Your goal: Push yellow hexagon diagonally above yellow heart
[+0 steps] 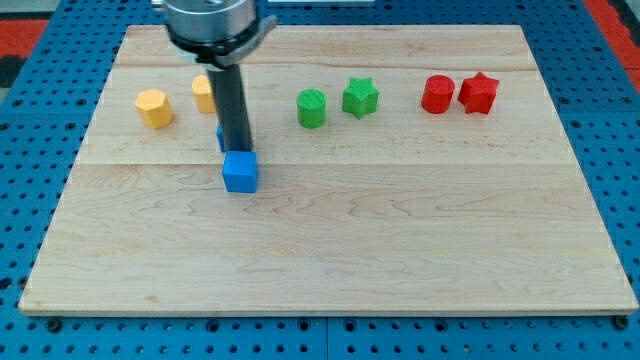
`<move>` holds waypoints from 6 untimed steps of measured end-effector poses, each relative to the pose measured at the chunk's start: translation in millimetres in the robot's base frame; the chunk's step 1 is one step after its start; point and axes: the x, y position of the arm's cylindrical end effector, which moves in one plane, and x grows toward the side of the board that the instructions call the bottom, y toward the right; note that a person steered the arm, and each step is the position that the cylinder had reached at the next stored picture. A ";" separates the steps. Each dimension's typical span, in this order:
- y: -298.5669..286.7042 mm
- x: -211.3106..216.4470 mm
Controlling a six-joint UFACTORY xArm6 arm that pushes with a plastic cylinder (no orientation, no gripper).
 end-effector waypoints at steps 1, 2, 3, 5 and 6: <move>37.2 18.3; -34.0 -7.4; -57.2 44.1; -136.1 78.7; -110.2 46.0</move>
